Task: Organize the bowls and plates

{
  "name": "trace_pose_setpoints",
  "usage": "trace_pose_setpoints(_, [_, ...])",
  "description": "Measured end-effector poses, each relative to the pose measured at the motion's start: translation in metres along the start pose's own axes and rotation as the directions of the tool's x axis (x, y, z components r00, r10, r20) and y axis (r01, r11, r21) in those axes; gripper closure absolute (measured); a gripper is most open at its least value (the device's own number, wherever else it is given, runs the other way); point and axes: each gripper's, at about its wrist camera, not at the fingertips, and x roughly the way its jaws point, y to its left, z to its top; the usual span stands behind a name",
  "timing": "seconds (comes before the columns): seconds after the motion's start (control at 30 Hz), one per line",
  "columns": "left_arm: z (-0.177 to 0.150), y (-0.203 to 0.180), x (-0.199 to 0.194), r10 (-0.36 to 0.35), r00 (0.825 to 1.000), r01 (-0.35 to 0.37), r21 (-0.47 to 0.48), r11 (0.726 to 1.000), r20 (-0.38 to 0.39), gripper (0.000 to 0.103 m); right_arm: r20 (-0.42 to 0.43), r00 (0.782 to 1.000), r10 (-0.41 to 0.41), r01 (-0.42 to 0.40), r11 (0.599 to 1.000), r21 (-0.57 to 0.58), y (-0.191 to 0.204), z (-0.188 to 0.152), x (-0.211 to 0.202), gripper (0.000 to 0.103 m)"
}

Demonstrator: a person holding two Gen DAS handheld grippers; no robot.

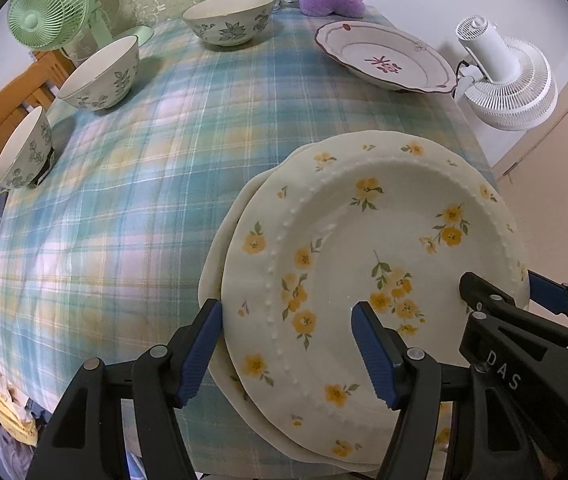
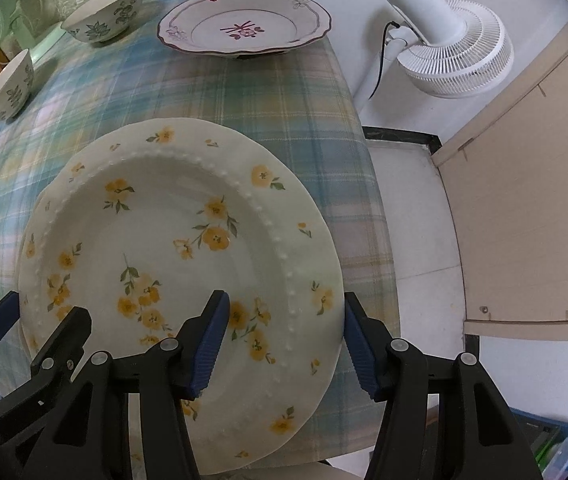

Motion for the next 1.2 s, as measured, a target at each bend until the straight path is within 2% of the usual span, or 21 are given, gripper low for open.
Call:
trace_pose_setpoints(0.17, [-0.001,0.002,-0.002,0.026,1.000,-0.026,-0.026,0.999,0.007,0.035,0.008,1.000,0.012,-0.011,1.000,-0.012,0.002,-0.001,0.000,0.042])
trace_pose_setpoints(0.43, [-0.006,0.001,-0.009,0.054,0.998,-0.051,-0.088,0.995,0.028,0.033,0.030,0.997,0.073,-0.070,0.994,-0.083,0.000,-0.005,-0.004,0.042])
trace_pose_setpoints(0.6, [-0.009,0.002,-0.024,0.052,0.997,-0.044,-0.130,0.991,0.061,0.027,0.066,0.994,0.092,-0.084,0.990,-0.113,-0.005,-0.006,-0.019,0.042])
trace_pose_setpoints(0.83, [0.003,0.009,-0.046,0.015,0.990,-0.003,-0.084,0.996,0.137,0.019,0.144,0.984,0.101,-0.089,0.992,-0.085,-0.009,-0.006,-0.055,0.042])
trace_pose_setpoints(0.9, [0.013,0.012,-0.050,-0.016,0.989,0.025,-0.063,0.998,0.146,0.017,0.169,0.982,0.088,-0.078,0.995,-0.063,-0.010,-0.006,-0.064,0.041])
trace_pose_setpoints(1.03, [0.029,0.018,-0.064,-0.038,0.979,0.046,-0.034,0.998,0.202,0.013,0.210,0.975,0.068,-0.069,0.998,-0.004,-0.014,0.006,-0.081,0.038])
trace_pose_setpoints(1.2, [0.053,0.021,-0.071,-0.051,0.969,0.056,-0.011,0.998,0.242,0.011,0.293,0.955,0.038,-0.046,0.999,0.022,-0.015,0.027,-0.104,0.032])
